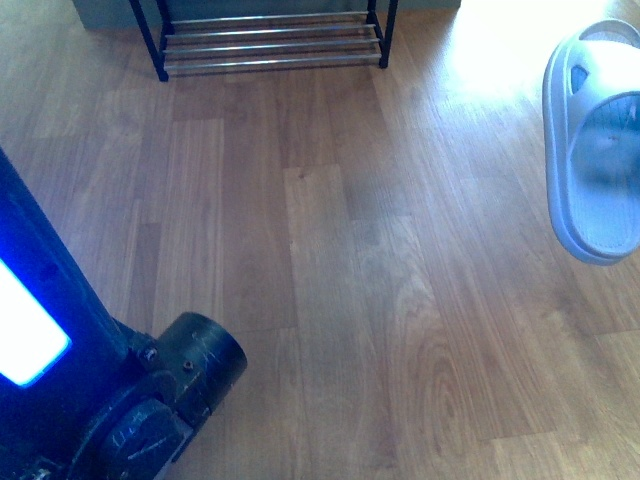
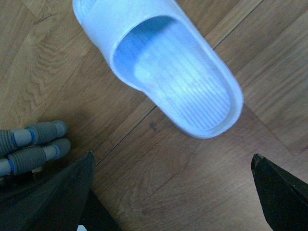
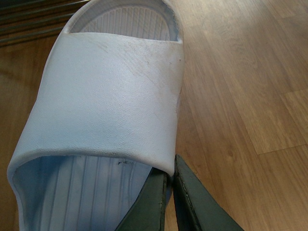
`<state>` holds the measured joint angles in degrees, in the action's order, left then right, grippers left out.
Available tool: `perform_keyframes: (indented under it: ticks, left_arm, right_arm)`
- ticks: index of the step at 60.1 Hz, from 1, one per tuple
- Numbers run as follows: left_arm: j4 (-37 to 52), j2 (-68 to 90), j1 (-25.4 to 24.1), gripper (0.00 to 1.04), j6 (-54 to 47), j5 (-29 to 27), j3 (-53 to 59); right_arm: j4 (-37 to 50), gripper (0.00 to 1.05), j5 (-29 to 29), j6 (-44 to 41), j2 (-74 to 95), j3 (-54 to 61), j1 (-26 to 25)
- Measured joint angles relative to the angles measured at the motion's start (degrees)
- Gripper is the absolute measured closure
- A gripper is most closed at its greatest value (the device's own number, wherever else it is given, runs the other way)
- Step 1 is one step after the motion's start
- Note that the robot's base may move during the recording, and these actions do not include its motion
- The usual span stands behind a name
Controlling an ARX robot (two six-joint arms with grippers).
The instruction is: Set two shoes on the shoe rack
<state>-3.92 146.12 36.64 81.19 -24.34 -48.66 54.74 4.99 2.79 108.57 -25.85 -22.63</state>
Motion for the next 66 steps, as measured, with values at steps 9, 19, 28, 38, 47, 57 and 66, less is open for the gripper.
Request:
perform_keyframes:
  ticks: [9, 19, 28, 38, 47, 57, 66]
  left_arm:
    - [5.5, 0.0, -1.5, 0.09, -3.6, -0.2, 1.6]
    - [9.2, -13.1, -7.0, 0.09, -13.7, -3.1, 6.0]
    - [8.9, -27.2, -13.0, 0.09, -25.1, -3.3, 7.5]
    - [7.6, -41.4, -18.6, 0.09, -35.5, -0.5, 8.6]
    - [7.1, -51.4, -21.9, 0.09, -39.8, 0.8, 13.4]
    - [11.9, -51.7, -26.2, 0.09, -42.4, 3.8, 19.3]
    - [21.6, -39.4, -28.0, 0.09, -41.6, 7.6, 23.6]
  right_arm:
    - [0.0, 1.03, 0.0, 0.0, 0.0, 0.0, 0.0]
    - [0.0, 1.03, 0.0, 0.0, 0.0, 0.0, 0.0]
    - [0.0, 1.03, 0.0, 0.0, 0.0, 0.0, 0.0]
    - [0.0, 1.03, 0.0, 0.0, 0.0, 0.0, 0.0]
    - [0.0, 1.03, 0.0, 0.0, 0.0, 0.0, 0.0]
    - [0.0, 1.03, 0.0, 0.0, 0.0, 0.0, 0.0]
    - [0.0, 1.03, 0.0, 0.0, 0.0, 0.0, 0.0]
